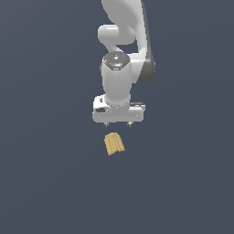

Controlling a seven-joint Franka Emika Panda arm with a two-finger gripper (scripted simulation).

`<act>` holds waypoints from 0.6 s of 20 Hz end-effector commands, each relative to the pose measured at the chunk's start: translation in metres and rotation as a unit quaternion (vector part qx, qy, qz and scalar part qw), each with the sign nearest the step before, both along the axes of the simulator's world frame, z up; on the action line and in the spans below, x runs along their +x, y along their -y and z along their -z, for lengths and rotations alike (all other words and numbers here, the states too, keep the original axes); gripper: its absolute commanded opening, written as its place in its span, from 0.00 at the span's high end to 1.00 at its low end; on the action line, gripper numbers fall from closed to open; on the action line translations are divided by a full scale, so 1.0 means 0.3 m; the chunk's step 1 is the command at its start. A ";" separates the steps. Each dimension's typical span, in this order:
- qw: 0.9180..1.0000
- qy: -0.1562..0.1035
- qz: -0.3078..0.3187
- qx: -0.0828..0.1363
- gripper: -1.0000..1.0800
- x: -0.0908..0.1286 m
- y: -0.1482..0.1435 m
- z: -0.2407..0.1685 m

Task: Pick up the object and move it to a goal position.

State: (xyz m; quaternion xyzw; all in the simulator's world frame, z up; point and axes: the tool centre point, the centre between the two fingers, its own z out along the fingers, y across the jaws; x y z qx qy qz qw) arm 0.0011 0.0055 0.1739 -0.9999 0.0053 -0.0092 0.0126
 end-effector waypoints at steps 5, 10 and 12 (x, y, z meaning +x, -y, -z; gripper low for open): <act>1.000 -0.003 -0.006 -0.005 0.04 -0.006 0.008 0.006; 1.000 -0.009 -0.017 -0.015 0.04 -0.020 0.021 0.013; 1.000 -0.009 -0.016 -0.014 0.04 -0.019 0.021 0.012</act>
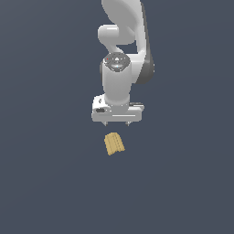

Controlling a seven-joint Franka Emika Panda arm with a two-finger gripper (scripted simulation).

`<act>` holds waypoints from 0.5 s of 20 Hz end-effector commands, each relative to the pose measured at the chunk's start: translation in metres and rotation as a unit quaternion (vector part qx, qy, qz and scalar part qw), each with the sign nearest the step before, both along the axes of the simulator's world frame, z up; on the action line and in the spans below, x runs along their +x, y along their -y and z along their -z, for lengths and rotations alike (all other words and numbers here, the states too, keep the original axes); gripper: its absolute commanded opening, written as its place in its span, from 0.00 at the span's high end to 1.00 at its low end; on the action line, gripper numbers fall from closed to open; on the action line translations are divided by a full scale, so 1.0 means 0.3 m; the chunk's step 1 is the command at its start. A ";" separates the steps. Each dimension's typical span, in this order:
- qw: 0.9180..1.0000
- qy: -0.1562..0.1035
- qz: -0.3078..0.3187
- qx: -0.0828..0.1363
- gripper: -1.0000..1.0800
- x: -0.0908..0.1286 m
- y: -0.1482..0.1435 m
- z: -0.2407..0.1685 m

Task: Pick up the object and move it to a goal position.

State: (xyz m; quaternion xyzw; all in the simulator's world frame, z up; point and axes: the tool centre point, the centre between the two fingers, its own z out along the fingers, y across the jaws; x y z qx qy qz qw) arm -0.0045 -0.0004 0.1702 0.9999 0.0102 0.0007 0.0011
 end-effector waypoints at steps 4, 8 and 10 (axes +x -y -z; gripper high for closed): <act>1.000 0.000 -0.006 -0.001 0.04 0.003 0.003 0.014; 1.000 0.000 -0.023 -0.001 0.04 0.012 0.011 0.054; 0.999 -0.001 -0.036 -0.002 0.04 0.019 0.016 0.083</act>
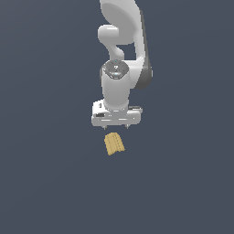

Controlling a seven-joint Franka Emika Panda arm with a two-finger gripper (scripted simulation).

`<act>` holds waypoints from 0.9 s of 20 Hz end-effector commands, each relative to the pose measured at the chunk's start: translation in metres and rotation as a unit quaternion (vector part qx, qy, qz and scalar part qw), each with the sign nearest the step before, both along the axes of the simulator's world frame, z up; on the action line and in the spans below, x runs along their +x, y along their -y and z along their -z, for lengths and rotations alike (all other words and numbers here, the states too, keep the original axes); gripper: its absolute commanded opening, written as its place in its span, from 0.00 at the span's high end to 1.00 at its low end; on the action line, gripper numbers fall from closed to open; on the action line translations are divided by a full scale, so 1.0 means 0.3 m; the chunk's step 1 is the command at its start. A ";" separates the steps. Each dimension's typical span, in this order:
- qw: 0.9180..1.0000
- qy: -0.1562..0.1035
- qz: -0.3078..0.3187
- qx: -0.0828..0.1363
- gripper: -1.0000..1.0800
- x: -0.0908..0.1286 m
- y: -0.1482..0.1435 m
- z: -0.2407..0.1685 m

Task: Pick up the object and move it to a goal position.

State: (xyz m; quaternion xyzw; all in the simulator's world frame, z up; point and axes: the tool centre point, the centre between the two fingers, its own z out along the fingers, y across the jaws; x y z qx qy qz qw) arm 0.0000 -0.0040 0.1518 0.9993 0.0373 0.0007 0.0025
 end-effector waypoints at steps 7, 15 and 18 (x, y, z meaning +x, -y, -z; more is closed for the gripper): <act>0.998 -0.001 -0.068 0.000 0.04 0.026 0.028 0.166; 0.994 -0.001 -0.111 0.002 0.04 0.035 0.043 0.273; 0.993 -0.001 -0.116 0.002 0.04 0.036 0.044 0.286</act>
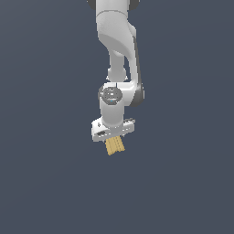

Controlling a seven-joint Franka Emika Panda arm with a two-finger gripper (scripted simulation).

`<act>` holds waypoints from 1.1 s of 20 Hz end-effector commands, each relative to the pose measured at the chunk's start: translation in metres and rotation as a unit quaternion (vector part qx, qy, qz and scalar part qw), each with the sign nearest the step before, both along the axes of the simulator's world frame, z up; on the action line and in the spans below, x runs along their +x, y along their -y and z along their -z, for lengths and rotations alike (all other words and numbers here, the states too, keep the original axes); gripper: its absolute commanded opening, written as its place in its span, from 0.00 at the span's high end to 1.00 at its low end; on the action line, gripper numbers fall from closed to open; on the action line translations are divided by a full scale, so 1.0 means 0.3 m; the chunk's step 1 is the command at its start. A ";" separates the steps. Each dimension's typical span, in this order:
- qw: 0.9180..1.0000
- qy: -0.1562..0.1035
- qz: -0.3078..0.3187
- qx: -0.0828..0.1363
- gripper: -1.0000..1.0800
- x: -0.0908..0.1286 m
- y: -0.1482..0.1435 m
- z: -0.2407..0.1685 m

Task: Pick up the object and move it to a goal position.

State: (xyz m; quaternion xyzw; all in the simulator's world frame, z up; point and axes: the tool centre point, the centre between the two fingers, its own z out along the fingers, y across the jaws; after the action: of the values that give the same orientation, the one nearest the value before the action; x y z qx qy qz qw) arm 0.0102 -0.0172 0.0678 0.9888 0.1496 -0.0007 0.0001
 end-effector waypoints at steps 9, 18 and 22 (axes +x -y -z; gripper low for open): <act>1.000 0.000 -0.002 0.000 0.04 -0.001 0.000 0.059; 1.000 0.001 -0.004 0.000 0.04 0.000 0.001 0.171; 1.000 0.001 -0.004 0.000 1.00 0.001 0.001 0.174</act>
State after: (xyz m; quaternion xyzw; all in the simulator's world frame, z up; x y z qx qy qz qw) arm 0.0148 -0.0165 0.0255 0.9881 0.1534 0.0064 0.0008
